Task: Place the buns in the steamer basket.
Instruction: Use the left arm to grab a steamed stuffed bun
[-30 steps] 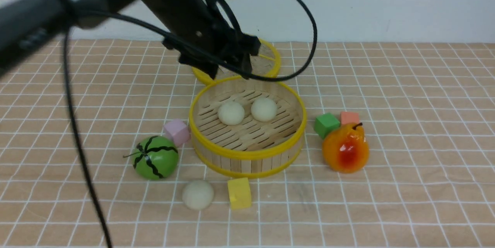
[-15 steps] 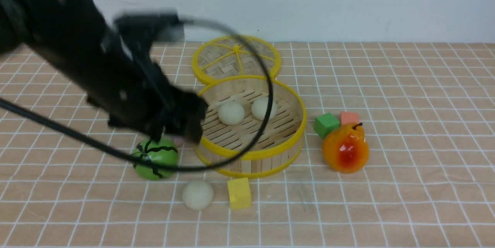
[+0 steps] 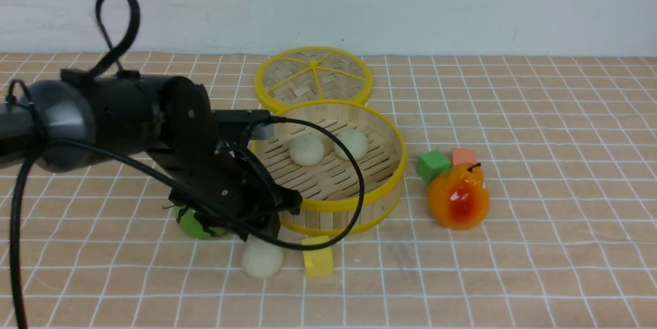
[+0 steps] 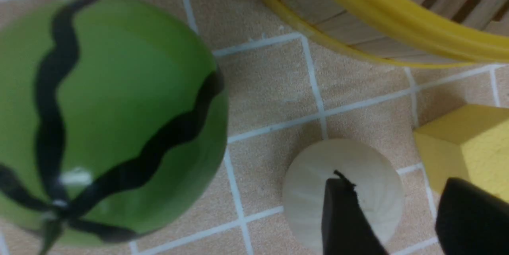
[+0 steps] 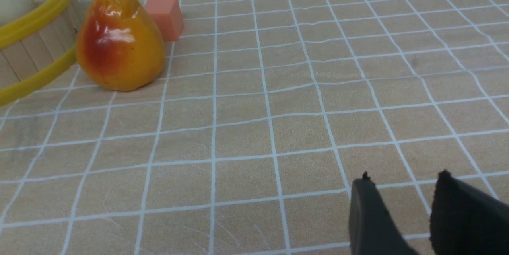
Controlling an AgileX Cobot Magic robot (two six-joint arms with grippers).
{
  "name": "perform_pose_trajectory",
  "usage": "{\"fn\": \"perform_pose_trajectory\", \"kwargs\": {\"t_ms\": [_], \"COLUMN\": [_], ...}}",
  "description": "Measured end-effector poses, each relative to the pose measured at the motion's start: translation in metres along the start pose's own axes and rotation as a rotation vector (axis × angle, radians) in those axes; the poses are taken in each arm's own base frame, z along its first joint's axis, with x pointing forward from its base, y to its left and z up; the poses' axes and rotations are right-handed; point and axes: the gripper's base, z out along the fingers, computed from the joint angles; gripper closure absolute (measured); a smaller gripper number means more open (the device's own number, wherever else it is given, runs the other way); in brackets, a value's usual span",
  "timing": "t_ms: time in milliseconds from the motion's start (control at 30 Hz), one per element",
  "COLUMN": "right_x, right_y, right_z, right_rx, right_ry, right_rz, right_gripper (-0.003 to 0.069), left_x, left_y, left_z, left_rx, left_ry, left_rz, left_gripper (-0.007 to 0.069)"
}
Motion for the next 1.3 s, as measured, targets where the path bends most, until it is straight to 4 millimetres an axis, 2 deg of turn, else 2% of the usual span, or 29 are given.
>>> {"fn": "perform_pose_trajectory", "kwargs": {"t_ms": [233,567,867,967,1000,1033,1100,1167,1300], "right_x": [0.0,0.0,0.0,0.0,0.0,0.0,0.0,0.0,0.0], "right_y": [0.0,0.0,0.0,0.0,0.0,0.0,0.0,0.0,0.0], "right_z": [0.0,0.0,0.0,0.0,0.0,0.0,0.0,0.0,0.0], "right_rx": [0.0,0.0,0.0,0.0,0.0,0.0,0.0,0.0,0.0], "right_ry": [0.0,0.0,0.0,0.0,0.0,0.0,0.0,0.0,0.0], "right_rz": [0.0,0.0,0.0,0.0,0.0,0.0,0.0,0.0,0.0], "right_gripper": [0.0418,0.0418,0.0418,0.0418,0.0418,0.0418,0.0418,0.0418,0.0418], "left_x": [0.001,0.005,0.007,0.008,0.008,0.008,0.008,0.008,0.005], "left_y": [0.0,0.003,0.003,0.003,0.003,0.003,0.003,0.003,0.001], "left_z": [0.009,0.029,0.029,0.029,0.029,0.029,0.029,0.029,0.025], "left_rx": [0.015,0.006,0.006,0.006,0.006,0.006,0.008,0.008,0.012], "left_ry": [0.023,0.073,0.089,0.096,0.096,0.096,0.096,0.096,0.107], "left_rz": [-0.031,-0.047,-0.046,-0.047,-0.047,-0.047,-0.049,-0.049,-0.047], "left_gripper": [0.0393,0.0396,0.0404,0.0463,0.0511,0.0518,0.0606,0.0635,0.0638]}}
